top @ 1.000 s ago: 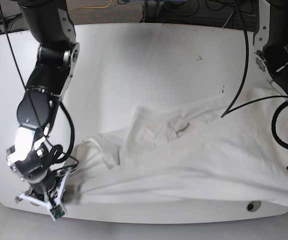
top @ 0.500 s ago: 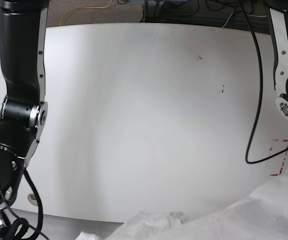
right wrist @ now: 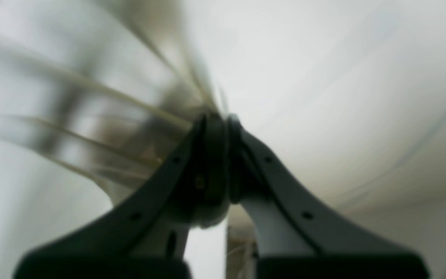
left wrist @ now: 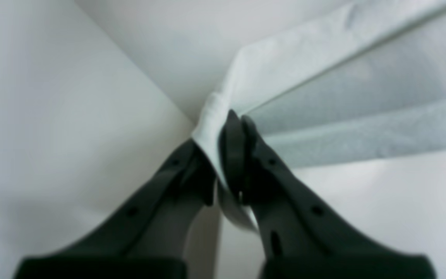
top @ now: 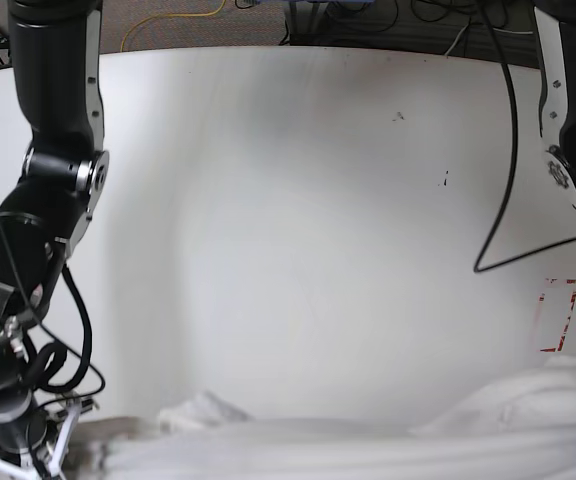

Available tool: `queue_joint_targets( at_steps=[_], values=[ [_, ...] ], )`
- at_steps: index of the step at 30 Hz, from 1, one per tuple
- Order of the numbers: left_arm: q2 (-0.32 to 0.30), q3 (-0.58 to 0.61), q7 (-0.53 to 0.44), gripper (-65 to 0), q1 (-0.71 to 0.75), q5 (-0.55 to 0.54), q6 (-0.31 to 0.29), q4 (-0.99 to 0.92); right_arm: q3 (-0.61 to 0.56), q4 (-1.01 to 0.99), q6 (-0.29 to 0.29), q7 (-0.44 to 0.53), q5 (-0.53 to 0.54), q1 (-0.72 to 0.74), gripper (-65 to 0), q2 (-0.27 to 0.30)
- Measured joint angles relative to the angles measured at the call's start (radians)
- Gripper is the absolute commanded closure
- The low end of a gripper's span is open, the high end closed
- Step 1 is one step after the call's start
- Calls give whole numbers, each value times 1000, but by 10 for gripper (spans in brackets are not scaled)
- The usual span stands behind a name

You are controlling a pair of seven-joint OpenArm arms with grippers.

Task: Fold the T-shirt properly
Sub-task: 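Lift the shirt with both grippers and swing it toward the table edge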

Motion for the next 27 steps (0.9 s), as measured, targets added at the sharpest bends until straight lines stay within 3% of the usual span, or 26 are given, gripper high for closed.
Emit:
queue_joint_targets(
  at_steps=[4,12,16,22,27],
  values=[
    [49,-58,-10,0,104,-9,-2,14,43,13,0,-9,-6,-143,0,-21],
    [71,-93,-15,0,295,-11,1,22,141,16,0,78,-23,-375,0,-75],
    [97,-150,-7,0,385,-67,0,53,186,51,0,92,-7,-483,0,-90],
    [97,-161,-10,0,443,-78,-1,58,201,55,0,85,-24,-542,0,-100],
    [90,-159,-78,0,459,-78,0,68,196,67,0,87,-24,-544,0,-115]
  ],
)
